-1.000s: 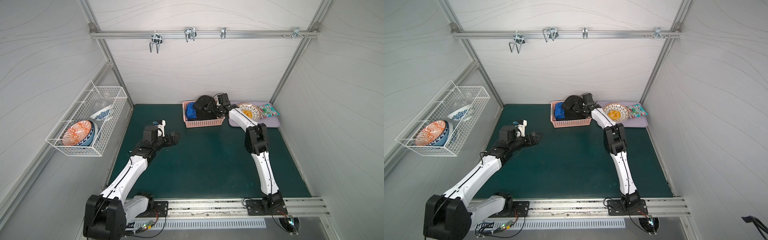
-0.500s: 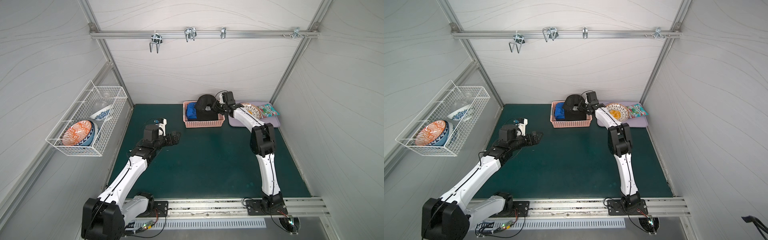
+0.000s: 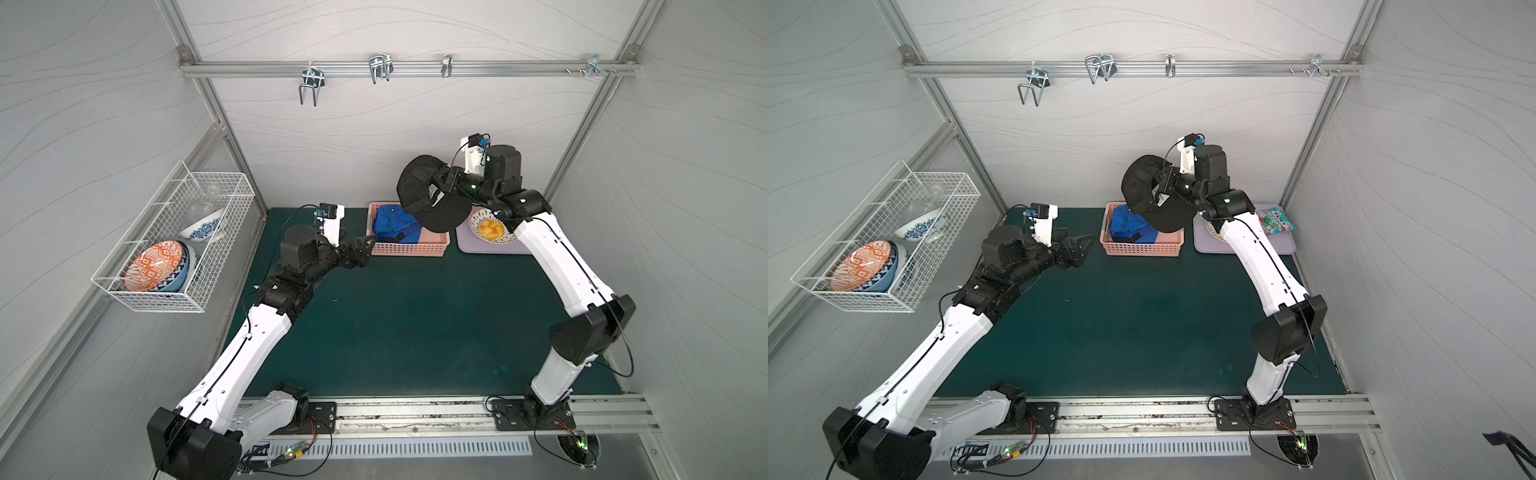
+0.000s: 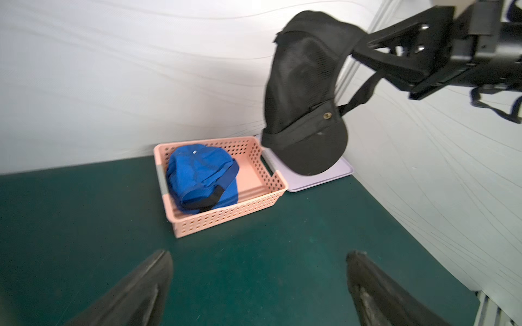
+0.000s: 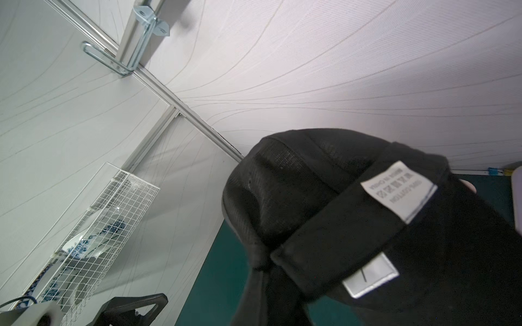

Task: Turn the baseball cap inside out
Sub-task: Pick up the baseball cap from the basket, then turn over the baseball cap.

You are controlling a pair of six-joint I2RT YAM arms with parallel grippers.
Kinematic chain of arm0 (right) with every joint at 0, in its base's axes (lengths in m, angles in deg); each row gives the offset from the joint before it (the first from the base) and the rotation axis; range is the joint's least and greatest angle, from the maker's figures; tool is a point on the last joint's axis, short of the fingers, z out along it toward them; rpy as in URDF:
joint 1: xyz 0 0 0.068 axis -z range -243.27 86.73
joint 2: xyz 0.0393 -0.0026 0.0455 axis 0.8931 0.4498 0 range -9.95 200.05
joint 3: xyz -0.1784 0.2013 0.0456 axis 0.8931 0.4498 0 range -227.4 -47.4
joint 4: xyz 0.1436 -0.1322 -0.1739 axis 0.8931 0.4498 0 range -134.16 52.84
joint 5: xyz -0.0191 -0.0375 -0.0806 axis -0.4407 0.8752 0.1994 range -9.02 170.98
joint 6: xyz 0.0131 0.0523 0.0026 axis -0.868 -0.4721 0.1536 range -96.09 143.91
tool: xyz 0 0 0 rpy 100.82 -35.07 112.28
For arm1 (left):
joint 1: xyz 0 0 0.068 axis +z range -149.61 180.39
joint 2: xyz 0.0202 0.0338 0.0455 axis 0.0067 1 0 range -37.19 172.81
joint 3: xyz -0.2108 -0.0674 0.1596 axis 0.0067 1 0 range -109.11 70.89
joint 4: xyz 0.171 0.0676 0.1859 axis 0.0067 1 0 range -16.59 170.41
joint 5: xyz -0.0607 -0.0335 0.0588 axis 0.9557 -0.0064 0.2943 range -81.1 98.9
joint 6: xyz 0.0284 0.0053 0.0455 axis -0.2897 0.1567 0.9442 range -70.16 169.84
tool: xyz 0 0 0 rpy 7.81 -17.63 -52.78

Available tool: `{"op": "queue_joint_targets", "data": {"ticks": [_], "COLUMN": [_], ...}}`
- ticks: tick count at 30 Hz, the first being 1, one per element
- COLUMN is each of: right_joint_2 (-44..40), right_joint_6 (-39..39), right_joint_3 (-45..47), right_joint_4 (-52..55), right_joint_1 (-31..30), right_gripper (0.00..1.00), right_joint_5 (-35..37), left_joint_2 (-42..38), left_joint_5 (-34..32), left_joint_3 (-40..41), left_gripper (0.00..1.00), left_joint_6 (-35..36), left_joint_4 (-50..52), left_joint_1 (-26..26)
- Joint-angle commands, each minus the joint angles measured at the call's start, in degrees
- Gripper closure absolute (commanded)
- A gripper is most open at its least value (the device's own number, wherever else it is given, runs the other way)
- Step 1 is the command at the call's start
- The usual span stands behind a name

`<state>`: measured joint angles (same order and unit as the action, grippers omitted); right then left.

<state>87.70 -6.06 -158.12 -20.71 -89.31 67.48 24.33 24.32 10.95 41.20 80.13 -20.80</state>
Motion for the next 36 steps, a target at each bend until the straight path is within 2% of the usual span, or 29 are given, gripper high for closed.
{"op": "queue_joint_targets", "data": {"ticks": [1, 6, 9, 18, 24, 36], "right_joint_2": [-5.4, -15.3, -21.3, -29.4, -30.0, -31.0], "right_joint_6": [1.1, -2.4, -6.7, -14.2, -16.4, -19.2], "right_joint_3": [4.3, 11.5, 16.9, 20.6, 20.7, 22.4], "right_joint_4": [3.6, 6.4, 4.7, 6.6, 6.7, 5.3], "right_joint_1": [-0.9, -1.8, -2.4, -5.4, -6.8, -8.1], "right_gripper": [1.0, 1.0, 1.0, 1.0, 1.0, 1.0], "right_joint_5": [3.1, 8.3, 10.5, 12.8, 11.6, 4.1], "left_joint_2": [-0.3, 0.7, 3.6, 14.9, 18.0, 26.9], "left_joint_5": [-3.8, -18.2, -23.2, -23.2, -27.8, -39.2], "left_joint_3": [-3.0, -5.0, -4.4, -11.0, -12.0, -20.1], "left_gripper": [0.0, 0.0, 0.0, 0.0, 0.0, 0.0], "left_joint_6": [5.9, 16.6, 22.5, 30.6, 33.4, 40.0], "left_joint_4": [-1.7, -0.5, -5.4, -14.1, -20.6, -21.0], "left_joint_1": [-8.0, -20.8, -24.8, -28.3, -30.5, -30.5]}}
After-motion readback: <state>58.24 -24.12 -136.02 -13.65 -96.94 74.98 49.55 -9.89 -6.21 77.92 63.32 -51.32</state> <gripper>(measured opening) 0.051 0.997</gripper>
